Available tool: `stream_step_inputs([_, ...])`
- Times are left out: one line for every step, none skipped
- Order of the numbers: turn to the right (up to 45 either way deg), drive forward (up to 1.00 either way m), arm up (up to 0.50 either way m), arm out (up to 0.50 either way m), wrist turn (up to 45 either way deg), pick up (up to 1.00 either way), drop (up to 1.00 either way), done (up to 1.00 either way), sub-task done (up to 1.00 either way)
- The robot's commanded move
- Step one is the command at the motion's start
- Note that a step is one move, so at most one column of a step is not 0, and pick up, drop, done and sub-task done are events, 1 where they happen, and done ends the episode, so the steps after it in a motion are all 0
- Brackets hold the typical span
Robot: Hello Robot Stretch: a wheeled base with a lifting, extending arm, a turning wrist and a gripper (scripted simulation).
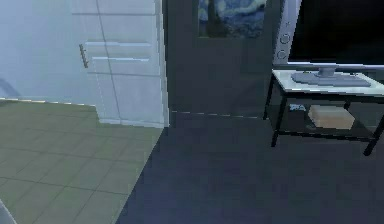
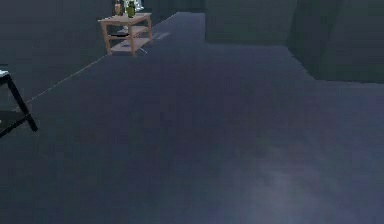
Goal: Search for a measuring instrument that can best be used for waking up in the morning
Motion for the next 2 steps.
stream_step_inputs([3.0, 0.00, 0.00, 0.00, 0.0, 0.00, 0.00, 0.00, 0.00])
stream_step_inputs([0.0, 0.65, 0.00, 0.00, 0.0, 0.00, 0.00, 0.00, 0.00])
